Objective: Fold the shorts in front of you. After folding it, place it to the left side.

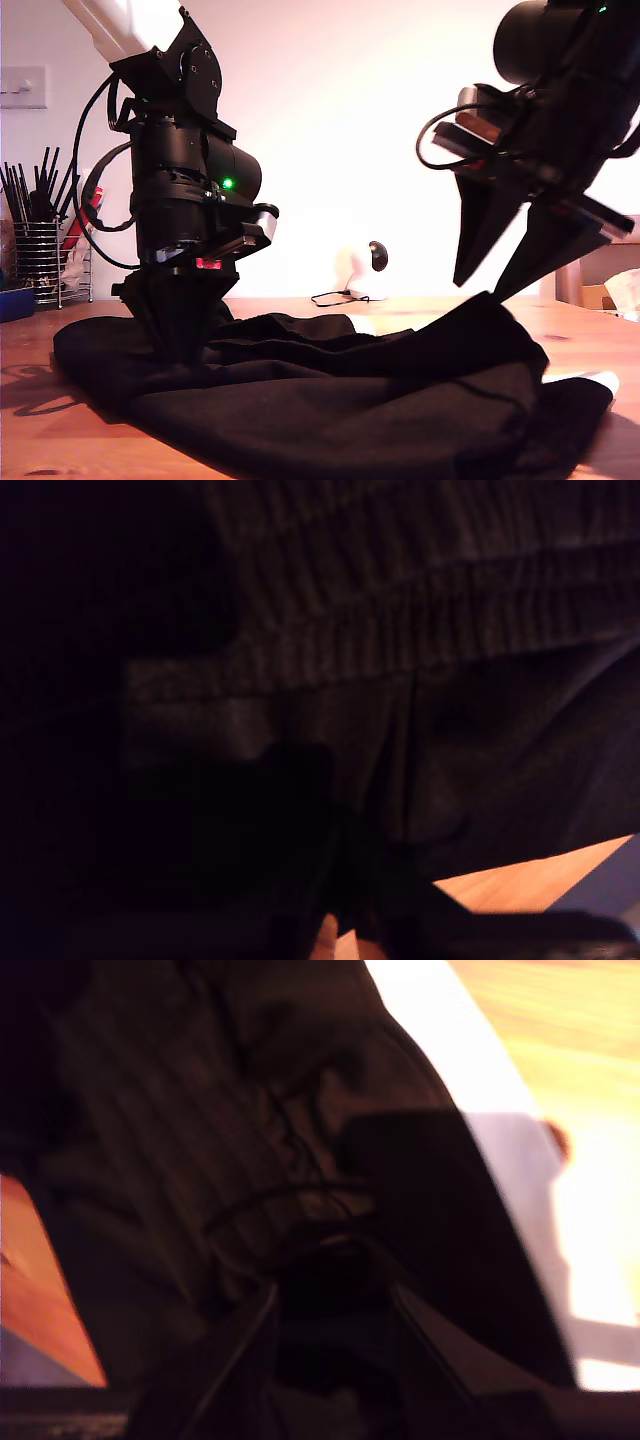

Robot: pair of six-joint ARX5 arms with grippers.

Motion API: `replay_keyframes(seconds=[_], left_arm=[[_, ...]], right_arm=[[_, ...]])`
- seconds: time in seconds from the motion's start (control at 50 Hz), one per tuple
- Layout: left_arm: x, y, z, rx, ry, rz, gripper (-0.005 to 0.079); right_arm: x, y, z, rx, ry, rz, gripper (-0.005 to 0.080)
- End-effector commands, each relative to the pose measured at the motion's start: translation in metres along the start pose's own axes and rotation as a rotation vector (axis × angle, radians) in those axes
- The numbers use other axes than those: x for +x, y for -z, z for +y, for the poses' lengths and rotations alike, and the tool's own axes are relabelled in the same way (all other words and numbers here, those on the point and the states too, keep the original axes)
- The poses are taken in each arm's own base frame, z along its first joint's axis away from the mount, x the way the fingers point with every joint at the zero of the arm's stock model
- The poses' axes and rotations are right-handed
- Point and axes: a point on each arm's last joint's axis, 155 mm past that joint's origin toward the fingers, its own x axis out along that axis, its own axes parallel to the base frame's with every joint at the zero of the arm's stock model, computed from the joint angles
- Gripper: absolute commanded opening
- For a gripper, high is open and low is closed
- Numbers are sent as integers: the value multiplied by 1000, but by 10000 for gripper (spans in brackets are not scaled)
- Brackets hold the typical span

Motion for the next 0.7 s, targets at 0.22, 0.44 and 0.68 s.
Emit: replay_keyframes(seconds=[0.22,0.44,0.68], left_arm=[[-1,0,-1,11,-4,-20,-20],[-1,-4,0,15,-6,-35,-20],[-1,-4,-3,14,8,-37,-20]], right_arm=[[-14,-27,44,-429,-58,-64,317],[-8,-6,81,-830,-137,-28,317],[1,-9,110,-1071,-137,-82,318]])
